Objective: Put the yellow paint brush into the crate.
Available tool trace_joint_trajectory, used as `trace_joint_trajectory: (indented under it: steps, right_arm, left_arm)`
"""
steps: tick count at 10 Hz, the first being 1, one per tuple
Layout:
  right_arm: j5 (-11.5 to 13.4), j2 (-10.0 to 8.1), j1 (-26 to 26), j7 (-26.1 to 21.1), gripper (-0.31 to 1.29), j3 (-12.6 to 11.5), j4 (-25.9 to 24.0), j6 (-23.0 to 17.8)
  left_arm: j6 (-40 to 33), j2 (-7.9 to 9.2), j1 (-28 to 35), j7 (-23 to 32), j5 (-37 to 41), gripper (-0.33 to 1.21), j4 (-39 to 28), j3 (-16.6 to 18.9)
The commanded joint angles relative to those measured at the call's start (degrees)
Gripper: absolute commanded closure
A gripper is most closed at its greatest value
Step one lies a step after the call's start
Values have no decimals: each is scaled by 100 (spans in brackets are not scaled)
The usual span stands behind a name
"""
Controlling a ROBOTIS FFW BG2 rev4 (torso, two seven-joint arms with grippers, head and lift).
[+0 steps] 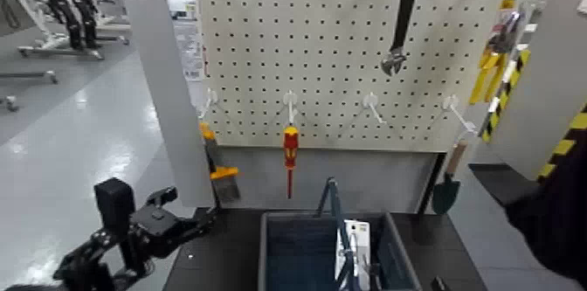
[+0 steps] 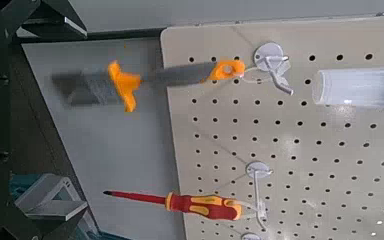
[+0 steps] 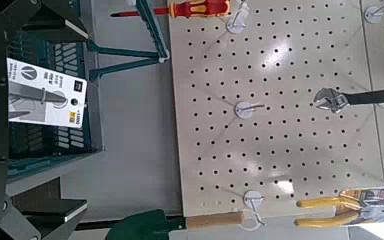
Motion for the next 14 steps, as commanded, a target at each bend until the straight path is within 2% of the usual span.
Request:
trace_joint_trajectory:
  steps: [1, 5, 8, 10, 14]
  right_arm:
    - [-1, -11, -12, 9, 13, 13, 0, 15]
    - [-18, 7, -12, 9, 13, 5, 26, -12]
    - [-45, 7, -38, 9, 13, 13, 62, -47]
    - [-62, 7, -64, 9, 13, 31, 97, -73]
    - [-71, -2, -99, 9, 13, 49, 132, -91]
  left_arm:
    - [66, 264, -505, -305, 208, 11, 489, -107]
    - [48, 589, -1226, -657, 375, 11, 1228, -468]
    - [-110, 747, -1850, -815, 630, 11, 1948, -986]
    - [-383, 756, -2333, -973, 744, 11, 2616, -1382]
    - [-558, 826, -3124, -1263, 718, 11, 3354, -1874]
